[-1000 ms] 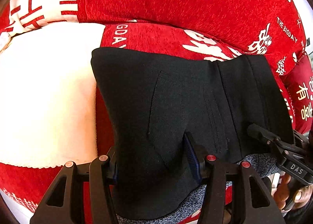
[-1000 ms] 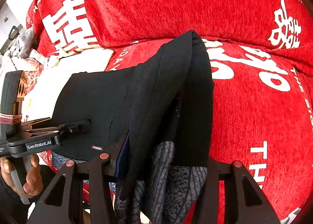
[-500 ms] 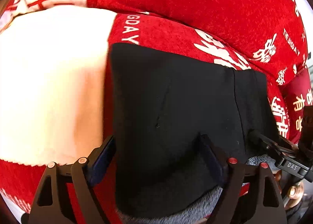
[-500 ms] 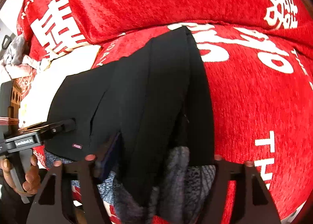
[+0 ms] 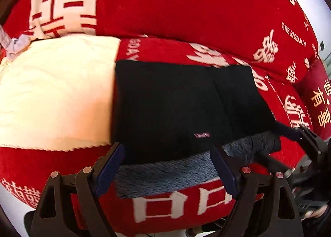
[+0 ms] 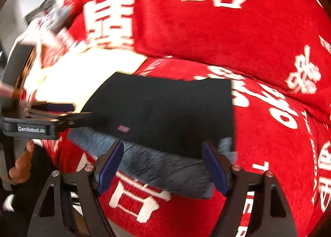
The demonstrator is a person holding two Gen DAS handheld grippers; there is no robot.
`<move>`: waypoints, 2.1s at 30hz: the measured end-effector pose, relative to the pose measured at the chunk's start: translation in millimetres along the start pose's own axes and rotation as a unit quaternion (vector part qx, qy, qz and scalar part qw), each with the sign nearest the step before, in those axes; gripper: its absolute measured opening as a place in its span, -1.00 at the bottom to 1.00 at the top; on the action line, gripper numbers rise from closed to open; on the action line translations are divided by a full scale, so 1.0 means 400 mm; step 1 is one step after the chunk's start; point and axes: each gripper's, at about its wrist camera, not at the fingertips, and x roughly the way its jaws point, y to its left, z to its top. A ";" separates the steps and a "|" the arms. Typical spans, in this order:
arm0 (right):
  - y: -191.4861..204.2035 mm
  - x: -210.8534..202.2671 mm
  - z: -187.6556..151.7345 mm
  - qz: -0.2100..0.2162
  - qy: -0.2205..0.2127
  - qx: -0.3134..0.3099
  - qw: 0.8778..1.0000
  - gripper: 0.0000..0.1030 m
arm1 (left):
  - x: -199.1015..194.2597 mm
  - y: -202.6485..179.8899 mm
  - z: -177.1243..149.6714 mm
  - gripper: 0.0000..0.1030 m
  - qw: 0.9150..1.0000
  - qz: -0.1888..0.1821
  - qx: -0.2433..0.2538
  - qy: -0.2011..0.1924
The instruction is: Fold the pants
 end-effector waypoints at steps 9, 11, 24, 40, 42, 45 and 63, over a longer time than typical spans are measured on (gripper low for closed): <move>-0.051 0.071 -0.058 0.015 0.016 0.035 0.999 0.56 | 0.093 -0.027 -0.010 0.70 1.000 0.011 0.015 0.024; -0.058 0.072 -0.063 0.018 0.018 0.035 0.999 0.58 | 0.103 -0.038 -0.011 0.84 0.999 0.007 0.020 0.025; -0.155 0.092 0.223 -0.015 0.001 0.063 0.998 0.63 | 0.102 0.008 0.273 0.84 0.996 0.080 -0.039 0.030; -0.208 0.331 0.197 -0.034 0.120 0.107 0.986 0.97 | 0.278 0.143 0.288 1.00 0.978 0.131 -0.128 0.101; -0.205 0.330 0.206 -0.040 0.125 0.102 0.986 0.97 | 0.272 0.133 0.297 1.00 0.978 0.136 -0.117 0.103; -0.208 0.279 0.227 -0.055 0.102 0.113 0.987 0.97 | 0.212 0.114 0.302 1.00 0.979 0.157 -0.106 0.079; -0.178 0.106 0.134 -0.087 0.063 0.109 0.988 0.98 | 0.073 0.002 0.143 1.00 0.986 0.148 -0.062 0.033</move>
